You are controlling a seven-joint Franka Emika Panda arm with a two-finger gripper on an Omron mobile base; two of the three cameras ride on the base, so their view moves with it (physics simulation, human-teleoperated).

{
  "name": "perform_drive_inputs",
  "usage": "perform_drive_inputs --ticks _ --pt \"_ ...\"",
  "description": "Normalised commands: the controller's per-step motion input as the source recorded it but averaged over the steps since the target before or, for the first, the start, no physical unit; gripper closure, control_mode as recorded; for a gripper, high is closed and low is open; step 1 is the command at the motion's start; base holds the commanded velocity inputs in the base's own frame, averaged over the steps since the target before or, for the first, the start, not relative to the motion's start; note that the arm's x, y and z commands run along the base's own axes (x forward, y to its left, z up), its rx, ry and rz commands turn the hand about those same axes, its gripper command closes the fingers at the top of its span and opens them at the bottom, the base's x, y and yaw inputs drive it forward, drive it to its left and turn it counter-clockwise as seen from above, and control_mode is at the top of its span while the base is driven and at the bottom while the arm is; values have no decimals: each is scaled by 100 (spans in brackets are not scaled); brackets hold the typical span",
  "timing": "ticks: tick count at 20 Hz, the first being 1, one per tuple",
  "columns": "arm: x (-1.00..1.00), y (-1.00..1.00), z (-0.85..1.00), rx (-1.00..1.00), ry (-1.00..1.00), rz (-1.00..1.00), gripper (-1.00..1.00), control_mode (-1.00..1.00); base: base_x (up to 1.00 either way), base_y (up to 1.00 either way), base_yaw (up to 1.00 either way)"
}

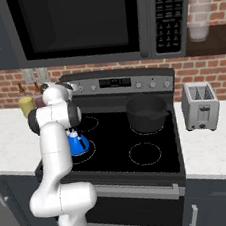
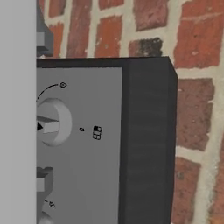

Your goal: Pick the kettle from the counter and place it on a stove burner. Then turn the burner on.

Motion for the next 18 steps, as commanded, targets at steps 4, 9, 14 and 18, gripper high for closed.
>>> perform_drive_inputs --ticks 4,9,14,18 --pt "1 0 0 0 0 0 -100 -100 0 0 0" --pt "8 -4 10 1 0 0 -100 -100 0 0 0" --pt "0 -2 1 0 0 0 -100 -100 0 0 0" --pt "0 -21 0 0 -1 0 -100 -100 0 0 0"
